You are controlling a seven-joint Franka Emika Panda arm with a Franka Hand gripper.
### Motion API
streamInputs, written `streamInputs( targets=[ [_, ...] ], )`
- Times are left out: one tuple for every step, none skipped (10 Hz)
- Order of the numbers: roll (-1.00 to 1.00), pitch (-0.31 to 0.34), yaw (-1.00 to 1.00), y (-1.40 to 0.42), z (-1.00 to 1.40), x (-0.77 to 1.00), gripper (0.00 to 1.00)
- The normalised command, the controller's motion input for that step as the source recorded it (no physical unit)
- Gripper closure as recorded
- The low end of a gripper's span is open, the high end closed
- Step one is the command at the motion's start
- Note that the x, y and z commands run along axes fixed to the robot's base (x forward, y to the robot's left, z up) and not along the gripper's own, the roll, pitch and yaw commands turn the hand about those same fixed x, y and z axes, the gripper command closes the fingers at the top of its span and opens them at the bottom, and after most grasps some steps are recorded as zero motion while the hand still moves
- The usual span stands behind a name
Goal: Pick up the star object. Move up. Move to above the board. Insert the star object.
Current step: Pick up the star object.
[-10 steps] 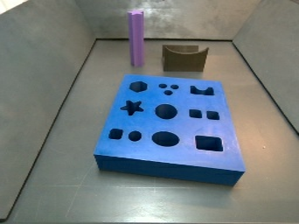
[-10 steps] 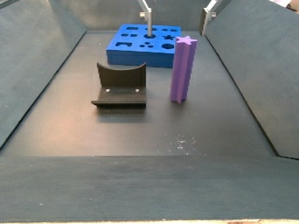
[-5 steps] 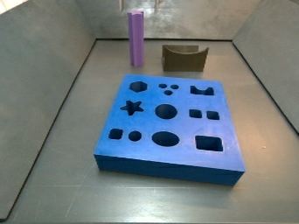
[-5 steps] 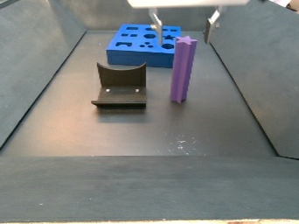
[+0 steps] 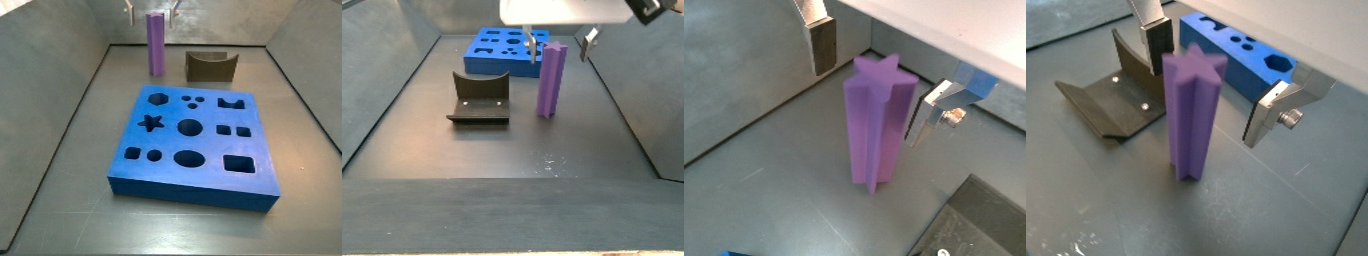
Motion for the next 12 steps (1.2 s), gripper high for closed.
streamInputs(
  targets=[
    [-0.12, -0.019, 0.11, 0.08, -0.44, 0.0, 0.0],
    [0.0, 0.0, 0.0, 0.0, 0.0, 0.0, 1.0],
    [0.0, 0.0, 0.0, 0.0, 0.0, 0.0, 1.0],
    [0.0, 0.0, 0.0, 0.0, 0.0, 0.0, 1.0],
    [0.0, 0.0, 0.0, 0.0, 0.0, 0.0, 1.0],
    [0.0, 0.0, 0.0, 0.0, 0.0, 0.0, 1.0],
    [0.0, 0.0, 0.0, 0.0, 0.0, 0.0, 1.0],
    [0.0, 0.0, 0.0, 0.0, 0.0, 0.0, 1.0],
    [0.0, 0.0, 0.0, 0.0, 0.0, 0.0, 1.0],
    [0.0, 0.0, 0.0, 0.0, 0.0, 0.0, 1.0],
    [0.0, 0.0, 0.0, 0.0, 0.0, 0.0, 1.0],
    [0.0, 0.0, 0.0, 0.0, 0.0, 0.0, 1.0]
  ],
)
